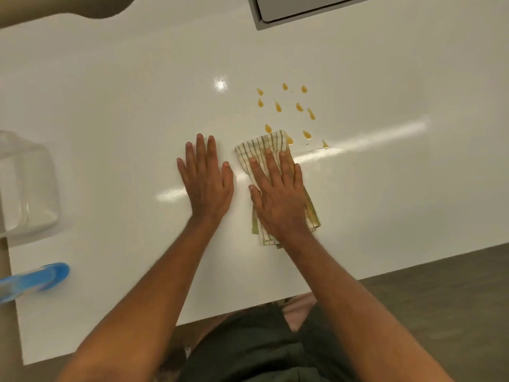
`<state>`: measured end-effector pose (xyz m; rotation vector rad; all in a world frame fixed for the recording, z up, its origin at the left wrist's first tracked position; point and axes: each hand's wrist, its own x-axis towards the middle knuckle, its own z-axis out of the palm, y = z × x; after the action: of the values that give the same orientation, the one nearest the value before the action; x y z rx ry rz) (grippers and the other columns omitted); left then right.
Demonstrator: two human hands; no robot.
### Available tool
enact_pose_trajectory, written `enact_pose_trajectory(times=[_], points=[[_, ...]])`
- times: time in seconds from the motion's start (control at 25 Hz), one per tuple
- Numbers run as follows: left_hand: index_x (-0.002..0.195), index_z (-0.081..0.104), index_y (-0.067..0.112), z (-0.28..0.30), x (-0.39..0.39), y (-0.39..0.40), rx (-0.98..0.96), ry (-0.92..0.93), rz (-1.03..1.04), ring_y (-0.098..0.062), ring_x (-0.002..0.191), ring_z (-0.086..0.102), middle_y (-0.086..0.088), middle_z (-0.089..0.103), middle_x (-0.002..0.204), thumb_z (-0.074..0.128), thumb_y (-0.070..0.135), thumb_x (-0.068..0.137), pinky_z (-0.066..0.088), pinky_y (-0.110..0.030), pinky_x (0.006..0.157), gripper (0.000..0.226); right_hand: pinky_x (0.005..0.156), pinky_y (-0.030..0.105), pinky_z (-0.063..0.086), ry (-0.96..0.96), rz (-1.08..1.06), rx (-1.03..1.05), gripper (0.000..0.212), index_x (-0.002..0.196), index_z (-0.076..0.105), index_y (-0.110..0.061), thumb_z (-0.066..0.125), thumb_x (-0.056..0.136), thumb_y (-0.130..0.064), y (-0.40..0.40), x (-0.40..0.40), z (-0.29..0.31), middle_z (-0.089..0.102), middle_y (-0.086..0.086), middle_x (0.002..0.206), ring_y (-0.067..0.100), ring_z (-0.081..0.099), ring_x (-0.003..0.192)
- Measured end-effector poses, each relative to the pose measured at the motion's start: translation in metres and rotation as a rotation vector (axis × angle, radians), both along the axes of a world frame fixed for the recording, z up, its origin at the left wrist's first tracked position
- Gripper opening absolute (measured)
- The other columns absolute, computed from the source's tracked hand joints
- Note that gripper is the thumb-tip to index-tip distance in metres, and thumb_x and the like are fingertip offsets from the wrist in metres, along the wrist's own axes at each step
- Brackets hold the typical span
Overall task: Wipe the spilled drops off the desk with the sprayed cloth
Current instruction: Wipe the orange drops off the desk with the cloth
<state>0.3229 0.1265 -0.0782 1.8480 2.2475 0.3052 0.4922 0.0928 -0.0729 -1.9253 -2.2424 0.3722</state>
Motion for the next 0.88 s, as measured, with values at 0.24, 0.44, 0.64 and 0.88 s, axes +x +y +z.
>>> enact_pose_trajectory(times=[0.24,0.44,0.64,0.88], points=[[0.166,0.018,0.018,-0.018,-0.018,0.012,-0.035,0.179,-0.003,-0.038,0.162,0.012,-0.011,0.014,0.175,0.027,0.044,0.108,0.015,-0.063,0.128,0.065,0.131,0.061,0.013,-0.075,-0.161,-0.020,0.057,0.167,0.017,-0.041,0.028,0.111,-0.048,0.031,0.072,-0.007,0.013,0.000,0.178,0.027,0.007,0.166],[0.167,0.012,0.019,-0.025,-0.018,0.012,0.020,0.209,0.009,-0.038,0.162,0.008,-0.012,0.009,0.176,0.021,0.043,0.108,0.013,-0.063,0.128,0.065,0.130,0.061,0.013,-0.073,-0.406,-0.058,0.058,0.167,0.021,-0.036,0.029,0.110,-0.045,0.131,0.100,0.007,0.015,0.009,0.177,0.037,0.009,0.164],[0.168,0.008,0.019,-0.025,-0.017,0.015,0.001,0.229,-0.013,-0.038,0.163,0.005,-0.012,0.006,0.176,0.017,0.044,0.108,0.012,-0.064,0.127,0.065,0.131,0.058,0.013,-0.101,-0.329,-0.051,0.061,0.168,0.018,-0.033,0.021,0.109,-0.047,0.205,0.036,0.003,0.013,0.014,0.177,0.042,0.008,0.163],[0.168,0.009,0.018,-0.015,-0.017,0.015,-0.024,0.224,-0.019,-0.037,0.162,0.005,-0.012,0.007,0.176,0.021,0.044,0.108,0.012,-0.065,0.127,0.066,0.131,0.055,0.014,-0.020,0.063,-0.004,0.057,0.167,0.025,-0.031,0.026,0.111,-0.044,0.136,-0.024,0.005,0.016,0.012,0.177,0.039,0.008,0.164]])
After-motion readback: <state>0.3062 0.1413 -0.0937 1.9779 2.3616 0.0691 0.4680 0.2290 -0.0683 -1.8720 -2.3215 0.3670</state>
